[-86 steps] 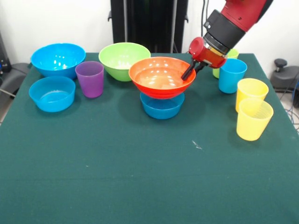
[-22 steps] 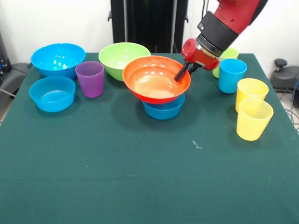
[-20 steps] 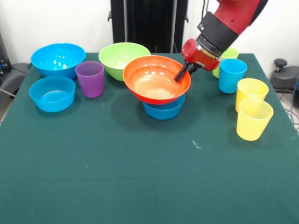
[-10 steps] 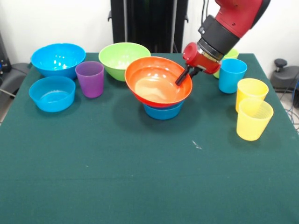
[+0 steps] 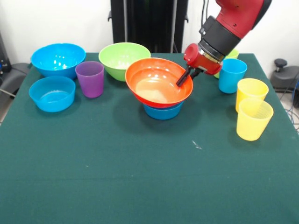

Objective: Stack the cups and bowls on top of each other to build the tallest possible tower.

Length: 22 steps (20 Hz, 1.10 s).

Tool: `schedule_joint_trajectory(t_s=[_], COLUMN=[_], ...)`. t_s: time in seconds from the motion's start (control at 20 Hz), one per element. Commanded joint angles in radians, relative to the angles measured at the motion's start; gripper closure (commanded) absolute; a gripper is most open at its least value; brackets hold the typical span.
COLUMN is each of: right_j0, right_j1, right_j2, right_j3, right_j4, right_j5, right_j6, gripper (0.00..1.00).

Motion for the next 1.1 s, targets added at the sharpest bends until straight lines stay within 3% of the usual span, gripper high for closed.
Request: schedule_joint_trajectory(t_s=[0.05, 1.1], right_j0=[-0.020, -0.015], right_j1=[0.047, 0.041], right_j2=[0.127, 0.123], right_j3=[-0.059, -0.059], right_j4=[0.035, 0.045], right_j5=[0.017, 0.045], right_j6=[0.156, 0.164], gripper=[1.00, 1.00])
